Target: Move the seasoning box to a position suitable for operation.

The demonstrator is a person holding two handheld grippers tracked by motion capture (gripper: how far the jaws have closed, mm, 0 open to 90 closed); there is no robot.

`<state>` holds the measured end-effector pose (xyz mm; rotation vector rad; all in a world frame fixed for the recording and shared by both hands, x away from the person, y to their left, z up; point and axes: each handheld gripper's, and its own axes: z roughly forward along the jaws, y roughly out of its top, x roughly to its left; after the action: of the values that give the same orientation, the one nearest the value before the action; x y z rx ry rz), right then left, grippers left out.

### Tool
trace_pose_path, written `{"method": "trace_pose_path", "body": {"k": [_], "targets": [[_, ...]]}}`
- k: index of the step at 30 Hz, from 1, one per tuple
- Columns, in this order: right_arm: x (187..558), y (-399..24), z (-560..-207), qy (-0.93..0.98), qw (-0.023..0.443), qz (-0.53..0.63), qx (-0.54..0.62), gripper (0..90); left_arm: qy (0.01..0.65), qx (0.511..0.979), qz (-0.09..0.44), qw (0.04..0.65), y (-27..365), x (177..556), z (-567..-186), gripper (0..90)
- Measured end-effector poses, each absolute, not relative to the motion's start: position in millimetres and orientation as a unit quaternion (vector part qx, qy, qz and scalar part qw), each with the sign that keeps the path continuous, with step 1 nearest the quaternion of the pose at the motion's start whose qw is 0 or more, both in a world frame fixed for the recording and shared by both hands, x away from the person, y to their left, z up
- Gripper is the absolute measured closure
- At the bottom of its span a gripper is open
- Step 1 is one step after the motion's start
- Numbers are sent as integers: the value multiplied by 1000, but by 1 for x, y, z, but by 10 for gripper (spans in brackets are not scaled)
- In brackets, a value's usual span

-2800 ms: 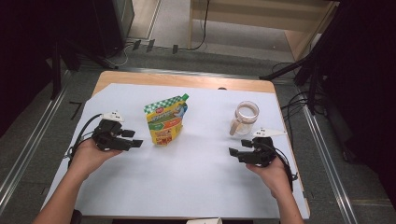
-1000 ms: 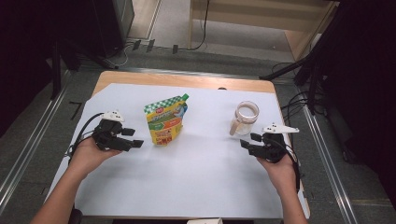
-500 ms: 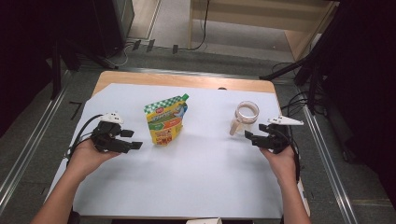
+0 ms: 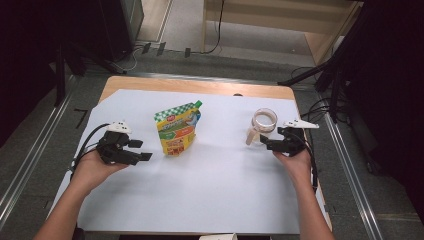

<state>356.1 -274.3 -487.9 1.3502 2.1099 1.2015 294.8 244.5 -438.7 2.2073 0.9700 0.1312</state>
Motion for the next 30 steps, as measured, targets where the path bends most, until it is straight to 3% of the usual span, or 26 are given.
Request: {"method": "trace_pose_path", "body": {"k": [7,15,30], "targets": [[372,-270,-504,747,160,438,474,141,375,856,48,353,246,295,-439,362],[386,-261,-515,744,168,453,462,95,383,854,50,347,251,294,-441,361],[394,-250,-519,718,191,479,467,87,389,851,48,350,255,288,-441,358]]}}
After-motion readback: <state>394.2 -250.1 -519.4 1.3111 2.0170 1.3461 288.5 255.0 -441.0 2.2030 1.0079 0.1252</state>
